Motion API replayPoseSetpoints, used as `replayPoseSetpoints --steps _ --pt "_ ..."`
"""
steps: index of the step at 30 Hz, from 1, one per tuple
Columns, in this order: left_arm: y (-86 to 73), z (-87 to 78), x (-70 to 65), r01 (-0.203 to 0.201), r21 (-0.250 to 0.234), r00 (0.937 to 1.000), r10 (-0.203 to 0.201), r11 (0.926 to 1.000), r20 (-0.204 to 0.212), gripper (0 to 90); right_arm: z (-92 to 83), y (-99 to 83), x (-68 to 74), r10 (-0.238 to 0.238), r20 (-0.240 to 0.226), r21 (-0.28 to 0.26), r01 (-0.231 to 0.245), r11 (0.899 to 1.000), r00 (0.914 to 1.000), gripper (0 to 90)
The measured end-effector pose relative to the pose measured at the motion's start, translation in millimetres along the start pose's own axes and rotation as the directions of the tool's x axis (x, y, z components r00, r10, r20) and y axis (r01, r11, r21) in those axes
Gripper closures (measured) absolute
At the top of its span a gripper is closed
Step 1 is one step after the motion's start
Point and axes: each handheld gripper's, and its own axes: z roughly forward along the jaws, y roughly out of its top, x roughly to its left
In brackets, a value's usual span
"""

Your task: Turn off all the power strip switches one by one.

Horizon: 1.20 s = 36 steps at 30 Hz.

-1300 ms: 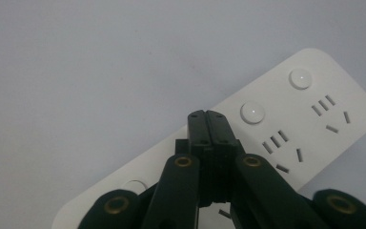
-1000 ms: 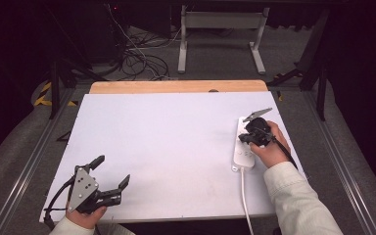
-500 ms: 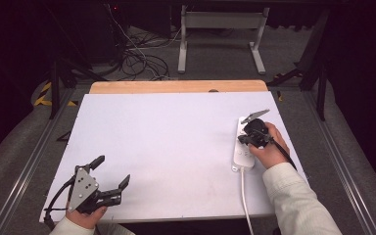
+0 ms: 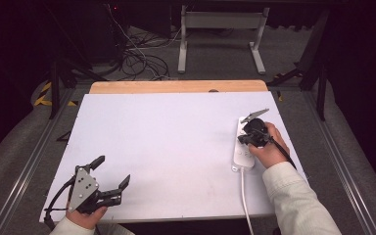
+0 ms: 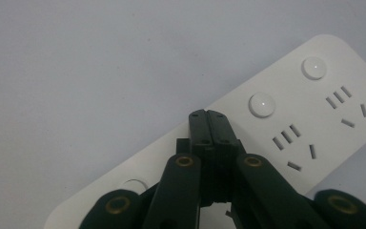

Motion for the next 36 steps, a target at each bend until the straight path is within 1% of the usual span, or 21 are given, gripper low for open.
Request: replayPoseSetpoints --steps 4,9,12,14,15,16,17,18,19,20,21,23,25,29,34,36 --pt "-0.1 -0.2 -0.3 0.005 -0.002 1.0 -0.005 1.0 0.002 9.1 0.3 2.4 0.8 0.004 0.008 0.017 -0.004 1.0 1.0 90.0" --pt "0.0 -0.4 -0.2 0.003 -0.005 1.0 -0.003 1.0 0.002 9.1 0.7 2.7 0.6 0.009 0.005 0.022 -0.009 1.0 0.9999 90.0" --pt "0.0 -0.5 -0.2 0.003 -0.005 1.0 -0.003 1.0 0.002 9.1 1.2 3.4 2.8 -0.001 0.019 0.032 0.001 0.999 0.9998 90.0" --pt "0.1 -0.7 -0.1 0.003 -0.004 1.0 -0.003 1.0 0.002 9.1 1.1 4.0 4.4 -0.001 0.029 0.031 0.0 1.0 0.9996 90.0" --pt "0.2 -0.8 0.0 0.001 -0.004 1.0 -0.001 1.0 0.002 9.1 0.9 3.9 4.5 -0.01 0.033 0.027 0.009 1.0 0.9994 90.0" --pt "0.3 -0.9 0.1 0.0 -0.004 1.0 0.0 1.0 0.002 9.1 -2.8 4.2 4.2 -0.024 0.039 -0.005 0.024 1.0 0.9989 90.0" --pt "0.3 -1.0 0.7 -0.006 -0.003 1.0 0.006 1.0 -0.001 9.1 -5.9 4.2 3.6 -0.021 0.039 -0.023 0.022 0.999 0.999 90.0" --pt "0.1 -0.6 0.9 0.0 -0.003 1.0 0.0 1.0 0.001 9.1 -10.7 4.0 3.1 -0.007 0.022 -0.075 0.009 0.997 0.9997 90.0" --pt "-0.1 -0.1 1.0 0.007 -0.001 1.0 -0.007 1.0 0.001 9.1 -16.3 4.2 2.7 0.009 0.01 -0.122 -0.008 0.993 0.9999 90.0" --pt "-0.1 0.6 1.7 0.002 -0.002 1.0 -0.002 1.0 -0.001 9.1 -21.4 5.0 2.0 0.021 -0.003 -0.158 -0.021 0.987 0.9998 90.0" --pt "-0.3 1.1 1.4 0.007 -0.002 1.0 -0.007 1.0 0.001 9.1 -24.9 6.0 2.0 0.027 -0.012 -0.174 -0.028 0.984 0.9996 90.0" --pt "-0.1 0.8 1.1 0.002 0.002 1.0 -0.002 1.0 0.003 9.1 -27.5 7.7 3.0 0.013 -0.001 -0.167 -0.013 0.986 0.9999 90.0" --pt "0.1 0.2 0.4 0.003 -0.003 1.0 -0.003 1.0 -0.001 9.1 -27.8 7.9 2.9 0.008 0.001 -0.168 -0.008 0.986 1.0 90.0" --pt "0.0 0.3 0.4 0.0 0.0 1.0 0.0 1.0 -0.002 9.1 -28.2 7.9 1.2 0.019 -0.002 -0.177 -0.02 0.984 0.9998 90.0" --pt "-0.3 0.7 1.4 0.002 -0.001 1.0 -0.002 1.0 -0.001 9.1 -27.1 8.6 -4.5 0.044 0.004 -0.187 -0.043 0.981 0.999 90.0" --pt "-0.5 0.8 1.1 0.005 0.002 1.0 -0.005 1.0 0.0 9.1 -26.0 9.3 -6.5 0.051 0.007 -0.18 -0.049 0.982 0.9987 90.0"
